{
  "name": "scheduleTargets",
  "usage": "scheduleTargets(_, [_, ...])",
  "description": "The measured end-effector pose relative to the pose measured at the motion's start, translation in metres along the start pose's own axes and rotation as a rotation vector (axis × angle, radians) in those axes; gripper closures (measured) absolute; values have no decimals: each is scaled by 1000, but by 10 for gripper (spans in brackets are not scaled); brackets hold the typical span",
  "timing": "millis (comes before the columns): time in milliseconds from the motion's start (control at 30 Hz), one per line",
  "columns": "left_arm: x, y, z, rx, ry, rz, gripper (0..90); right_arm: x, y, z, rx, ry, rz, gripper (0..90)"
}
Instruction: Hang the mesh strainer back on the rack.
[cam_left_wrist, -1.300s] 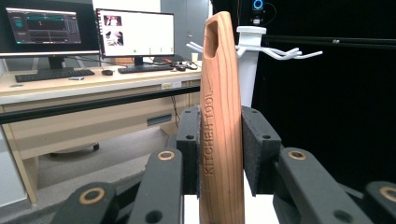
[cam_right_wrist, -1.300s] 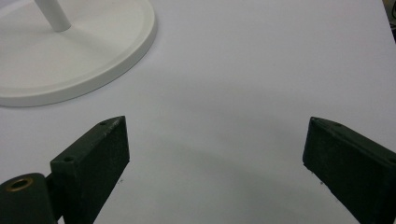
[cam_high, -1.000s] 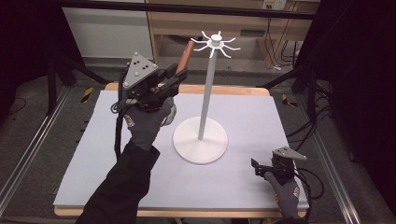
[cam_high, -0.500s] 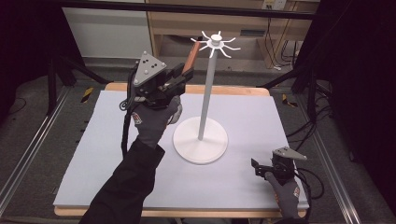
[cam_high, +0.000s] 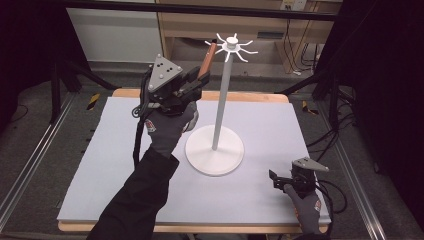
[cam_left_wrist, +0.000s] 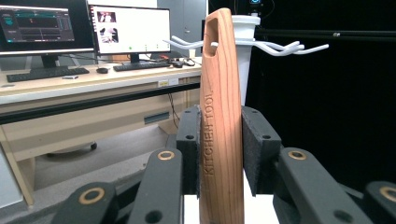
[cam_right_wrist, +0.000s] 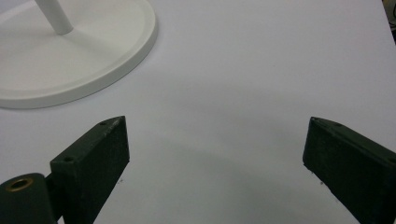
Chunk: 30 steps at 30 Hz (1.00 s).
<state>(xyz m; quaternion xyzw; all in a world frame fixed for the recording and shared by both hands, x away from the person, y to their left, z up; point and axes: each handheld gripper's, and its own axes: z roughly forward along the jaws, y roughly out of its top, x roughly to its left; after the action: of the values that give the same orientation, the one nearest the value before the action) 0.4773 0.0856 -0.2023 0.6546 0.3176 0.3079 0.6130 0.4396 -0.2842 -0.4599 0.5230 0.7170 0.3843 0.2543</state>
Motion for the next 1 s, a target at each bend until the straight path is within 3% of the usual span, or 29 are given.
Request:
scheduleTargets(267, [-3,-3,5,32,5,31,702,0,0,0,-1,-1,2,74])
scheduleTargets(367, [-3,-5,7,27,3,17,702,0,0,0,0,0,0,74])
scheduleTargets(667, [-2,-6,7,25,11,24,697,0,0,0,3,-1,1,74])
scheduleTargets(1000, [0,-9,11,56,10,23,688,0,0,1,2,1,0,74])
